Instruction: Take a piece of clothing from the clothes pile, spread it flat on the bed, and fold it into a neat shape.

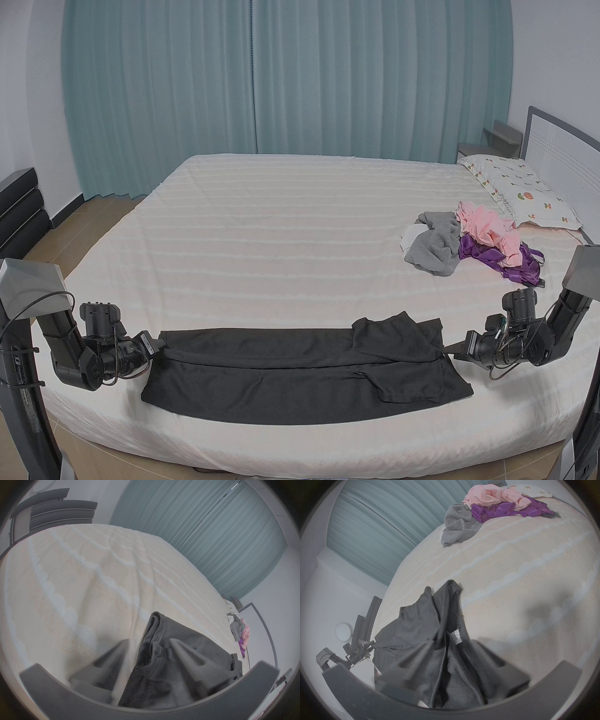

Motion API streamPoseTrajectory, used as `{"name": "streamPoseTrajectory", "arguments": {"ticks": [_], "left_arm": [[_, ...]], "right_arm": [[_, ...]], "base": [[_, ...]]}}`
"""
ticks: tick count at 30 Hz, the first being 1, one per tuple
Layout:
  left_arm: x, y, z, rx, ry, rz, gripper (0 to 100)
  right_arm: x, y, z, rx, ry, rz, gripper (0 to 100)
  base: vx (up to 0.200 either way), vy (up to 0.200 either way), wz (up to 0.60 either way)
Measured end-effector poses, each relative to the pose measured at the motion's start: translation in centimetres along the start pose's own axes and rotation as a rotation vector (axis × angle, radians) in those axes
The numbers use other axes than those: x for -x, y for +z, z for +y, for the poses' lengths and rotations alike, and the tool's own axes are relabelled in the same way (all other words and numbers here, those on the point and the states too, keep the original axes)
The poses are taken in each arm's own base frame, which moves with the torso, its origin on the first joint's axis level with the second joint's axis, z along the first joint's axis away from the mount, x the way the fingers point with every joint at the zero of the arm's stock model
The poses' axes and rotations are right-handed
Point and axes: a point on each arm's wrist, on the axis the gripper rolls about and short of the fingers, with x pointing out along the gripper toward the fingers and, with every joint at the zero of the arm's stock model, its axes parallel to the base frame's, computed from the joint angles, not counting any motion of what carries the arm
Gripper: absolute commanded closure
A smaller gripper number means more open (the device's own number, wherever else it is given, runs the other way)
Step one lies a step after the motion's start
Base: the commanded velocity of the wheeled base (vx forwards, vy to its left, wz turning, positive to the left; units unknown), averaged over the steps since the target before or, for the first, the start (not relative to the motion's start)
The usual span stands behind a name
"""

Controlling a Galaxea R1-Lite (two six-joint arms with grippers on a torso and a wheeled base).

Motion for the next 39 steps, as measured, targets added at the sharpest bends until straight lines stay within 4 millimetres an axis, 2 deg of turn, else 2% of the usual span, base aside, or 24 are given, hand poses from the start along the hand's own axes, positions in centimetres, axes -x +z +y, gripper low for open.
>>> {"name": "streamPoseTrajectory", "arguments": {"ticks": [6,13,21,27,28,39], "left_arm": [[0.3,0.2,-0.2,-0.001,-0.016,-0.025,0],[0.4,1.8,-1.2,0.006,-0.053,-0.081,0],[-2.1,3.8,-2.5,0.015,-0.055,-0.054,0],[-3.8,3.6,-2.8,0.012,-0.054,-0.018,0],[-4.0,3.5,-2.8,0.011,-0.052,-0.015,100],[-4.3,3.0,-2.4,0.013,-0.041,-0.004,100]], "right_arm": [[0.4,0.7,0.7,-0.016,0.024,-0.025,0],[0.0,2.6,2.1,-0.110,0.074,-0.079,0],[-1.3,3.7,2.4,-0.192,0.097,-0.090,0],[-2.1,3.3,2.1,-0.229,0.086,-0.067,0],[-2.1,3.2,2.0,-0.231,0.083,-0.063,0],[-2.3,3.0,1.8,-0.238,0.073,-0.054,0]], "base": [[0.000,0.000,0.00],[0.000,0.000,0.00],[0.000,0.000,0.00],[0.000,0.000,0.00],[0.000,0.000,0.00],[0.000,0.000,0.00]]}}
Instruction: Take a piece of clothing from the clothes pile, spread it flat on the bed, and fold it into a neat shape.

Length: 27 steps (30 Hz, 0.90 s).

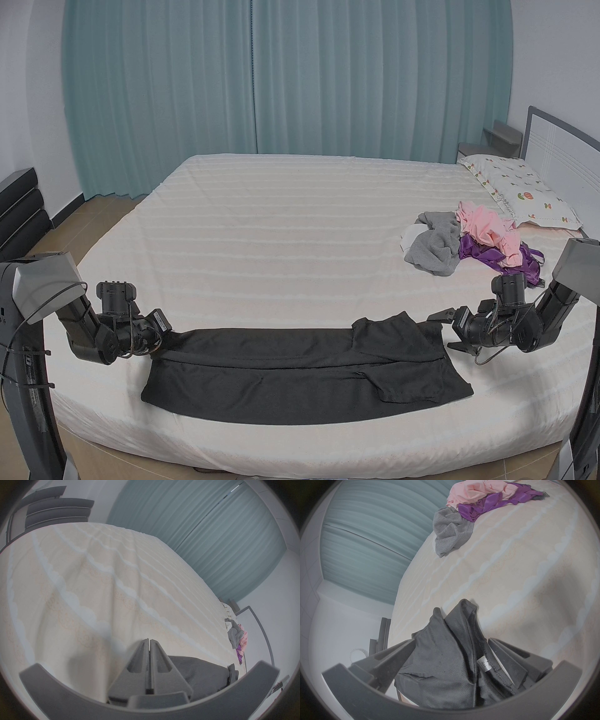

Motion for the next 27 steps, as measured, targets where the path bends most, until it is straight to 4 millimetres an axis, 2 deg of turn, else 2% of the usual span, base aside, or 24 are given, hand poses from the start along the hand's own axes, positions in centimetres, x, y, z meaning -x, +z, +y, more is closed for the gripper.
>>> {"name": "streamPoseTrajectory", "arguments": {"ticks": [10,27], "left_arm": [[0.4,1.5,0.1,0.071,-0.018,-0.077,100],[0.3,1.9,0.9,0.091,-0.006,-0.094,100]], "right_arm": [[-0.1,0.2,0.0,0.003,-0.020,-0.028,0],[-1.5,1.0,0.1,0.013,-0.064,-0.097,0]], "base": [[0.000,0.000,0.00],[0.000,0.000,0.00]]}}
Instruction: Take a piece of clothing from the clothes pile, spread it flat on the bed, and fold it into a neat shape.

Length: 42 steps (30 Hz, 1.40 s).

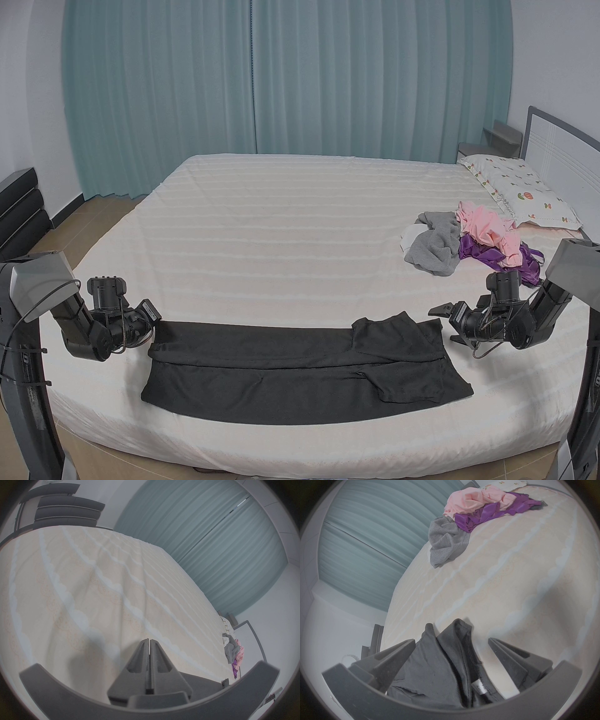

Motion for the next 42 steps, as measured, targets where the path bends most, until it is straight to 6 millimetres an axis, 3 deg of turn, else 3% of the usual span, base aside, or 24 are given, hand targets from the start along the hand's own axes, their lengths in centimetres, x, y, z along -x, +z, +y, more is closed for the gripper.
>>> {"name": "streamPoseTrajectory", "arguments": {"ticks": [9,10,36,37,39,40,42], "left_arm": [[-0.2,0.1,0.3,0.005,0.006,-0.003,100],[-0.2,0.1,0.4,0.006,0.007,-0.002,100],[-0.6,0.0,0.9,0.012,0.016,0.003,100],[-0.7,0.0,0.9,0.012,0.015,0.004,100],[-0.7,0.0,0.9,0.013,0.015,0.004,100],[-0.7,0.0,1.0,0.016,0.016,0.005,0],[-0.7,-0.1,1.0,0.022,0.017,0.006,0]], "right_arm": [[-2.3,-0.3,0.8,-0.007,-0.009,-0.020,0],[-2.5,-0.2,0.8,-0.006,-0.010,-0.024,100],[-2.8,0.1,0.1,-0.024,0.001,-0.092,100],[-2.8,0.1,0.1,-0.024,0.002,-0.092,0],[-2.8,0.1,0.1,-0.024,0.004,-0.094,0],[-2.8,0.0,0.1,-0.024,0.005,-0.094,0],[-2.7,0.0,0.0,-0.023,0.010,-0.097,0]], "base": [[0.000,0.000,0.00],[0.000,0.000,0.00],[0.000,0.000,0.00],[0.000,0.000,0.00],[0.000,0.000,0.00],[0.000,0.000,0.00],[0.000,0.000,0.00]]}}
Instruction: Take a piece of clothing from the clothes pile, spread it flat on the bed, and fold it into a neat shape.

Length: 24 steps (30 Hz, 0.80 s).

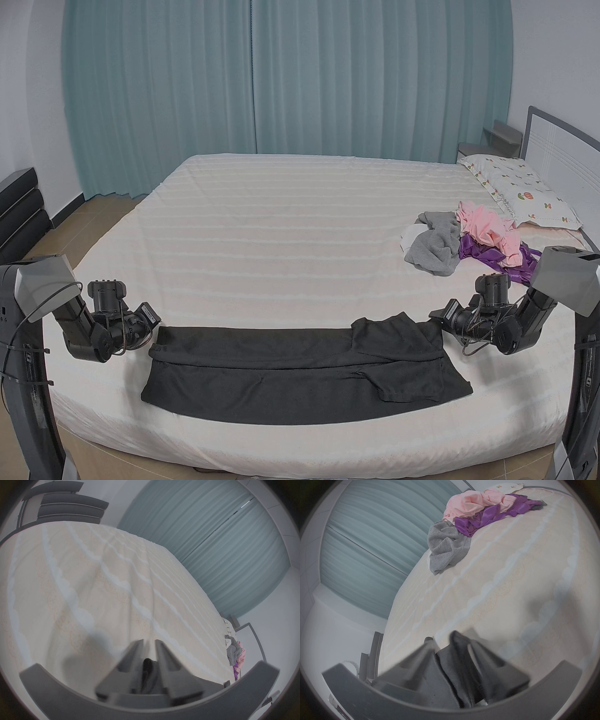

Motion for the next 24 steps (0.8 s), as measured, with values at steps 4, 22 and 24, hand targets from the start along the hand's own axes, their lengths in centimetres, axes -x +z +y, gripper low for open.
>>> {"name": "streamPoseTrajectory", "arguments": {"ticks": [4,22,24], "left_arm": [[0.0,-0.1,0.0,0.004,0.000,0.003,0],[0.5,-0.1,0.0,0.088,0.002,0.014,0],[0.5,-0.1,0.0,0.088,0.002,0.015,0]], "right_arm": [[0.5,0.1,0.3,0.010,0.036,-0.023,0],[3.3,-3.1,2.3,0.272,0.196,0.144,0],[2.8,-3.3,2.1,0.277,0.190,0.153,0]], "base": [[0.000,0.000,0.00],[0.000,0.000,0.00],[0.000,0.000,0.00]]}}
